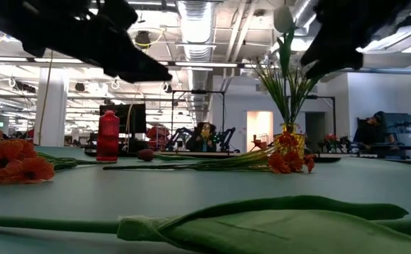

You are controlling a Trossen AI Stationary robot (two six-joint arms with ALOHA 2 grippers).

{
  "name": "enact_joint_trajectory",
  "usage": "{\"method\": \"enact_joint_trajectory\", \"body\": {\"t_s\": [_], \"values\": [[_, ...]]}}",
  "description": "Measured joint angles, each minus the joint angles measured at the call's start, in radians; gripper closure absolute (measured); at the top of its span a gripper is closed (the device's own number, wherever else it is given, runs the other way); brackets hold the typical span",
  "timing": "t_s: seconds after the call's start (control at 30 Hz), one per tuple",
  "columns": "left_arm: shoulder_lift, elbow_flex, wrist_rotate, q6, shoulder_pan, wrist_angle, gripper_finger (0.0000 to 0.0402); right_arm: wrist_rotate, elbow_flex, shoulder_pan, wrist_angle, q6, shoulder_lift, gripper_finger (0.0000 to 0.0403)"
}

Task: Sort flowers into vase by color
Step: Put the right orange flowers into the red flower vase

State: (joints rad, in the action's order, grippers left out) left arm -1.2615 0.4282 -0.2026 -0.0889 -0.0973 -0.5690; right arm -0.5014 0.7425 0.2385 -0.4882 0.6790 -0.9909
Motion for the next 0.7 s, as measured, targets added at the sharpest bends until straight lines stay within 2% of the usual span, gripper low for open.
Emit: {"method": "enact_joint_trajectory", "body": {"t_s": [0.2,0.33,0.57,0.7], "values": [[-0.115,0.003,0.012,-0.009,-0.012,-0.036,0.0141,-0.210,0.000,0.206,0.042,0.113,-0.045,0.0148],[-0.169,0.005,0.006,-0.007,-0.026,-0.066,0.0141,-0.305,0.000,0.304,0.187,0.116,-0.156,0.0148],[-0.279,0.032,0.004,0.021,-0.014,-0.093,0.0141,-0.337,0.000,0.389,0.475,0.117,-0.433,0.0148],[-0.365,0.082,0.024,0.022,-0.002,-0.095,0.0141,-0.330,0.000,0.412,0.540,0.123,-0.530,0.0148]]}}
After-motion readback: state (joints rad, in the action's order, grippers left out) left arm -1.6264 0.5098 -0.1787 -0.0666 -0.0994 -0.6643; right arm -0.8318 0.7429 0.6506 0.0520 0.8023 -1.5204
